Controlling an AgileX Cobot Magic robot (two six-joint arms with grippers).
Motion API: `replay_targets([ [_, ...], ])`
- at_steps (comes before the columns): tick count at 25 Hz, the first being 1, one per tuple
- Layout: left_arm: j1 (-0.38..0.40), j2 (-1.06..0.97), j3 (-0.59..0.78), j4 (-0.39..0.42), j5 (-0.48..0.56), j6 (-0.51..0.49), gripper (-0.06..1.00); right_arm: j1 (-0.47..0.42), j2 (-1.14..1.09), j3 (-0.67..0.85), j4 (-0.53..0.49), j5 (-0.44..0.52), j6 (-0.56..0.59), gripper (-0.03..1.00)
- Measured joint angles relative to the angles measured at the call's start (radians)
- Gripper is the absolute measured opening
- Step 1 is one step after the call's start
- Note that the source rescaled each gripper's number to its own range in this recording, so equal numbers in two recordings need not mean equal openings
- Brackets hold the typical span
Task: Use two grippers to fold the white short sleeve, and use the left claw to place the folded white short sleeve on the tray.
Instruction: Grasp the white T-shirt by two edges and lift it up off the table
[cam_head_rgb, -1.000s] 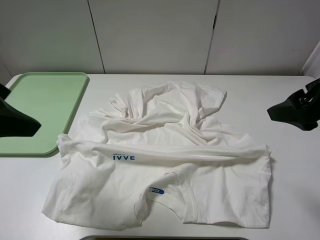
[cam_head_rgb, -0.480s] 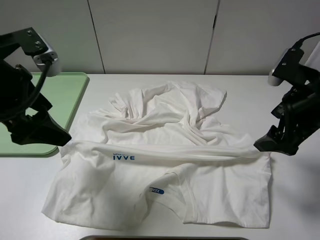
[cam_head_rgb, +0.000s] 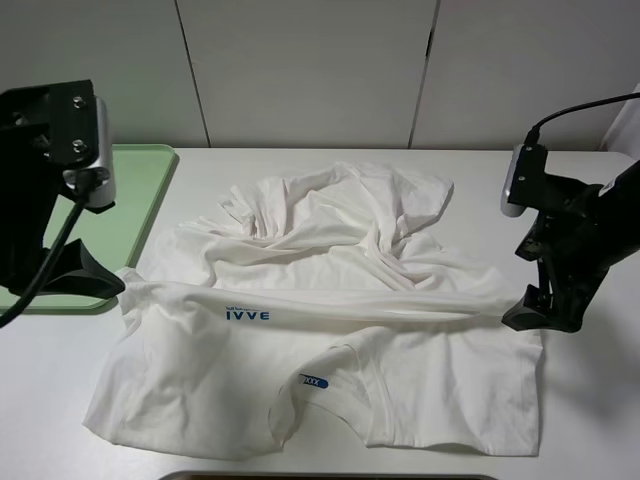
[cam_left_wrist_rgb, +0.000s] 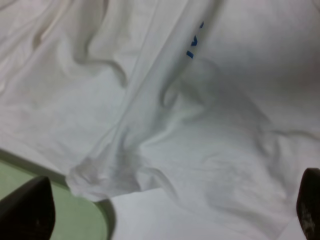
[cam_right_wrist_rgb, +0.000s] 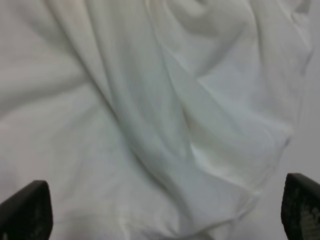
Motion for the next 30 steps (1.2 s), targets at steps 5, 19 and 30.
replay_targets([
  [5, 0.0, 0.0, 0.0, 0.0, -0.04, 0.085, 0.96, 0.0, 0.062, -0.002, 0.0, -0.047, -0.027, 1.0],
  [19, 0.0, 0.0, 0.008, 0.004, -0.07, 0.097, 0.95, 0.114, 0.252, -0.003, -0.155, -0.177, 0.02, 1.0],
  [30, 0.0, 0.002, 0.01, 0.004, -0.071, 0.098, 0.94, 0.114, 0.252, -0.003, -0.505, -0.227, 0.317, 1.0],
])
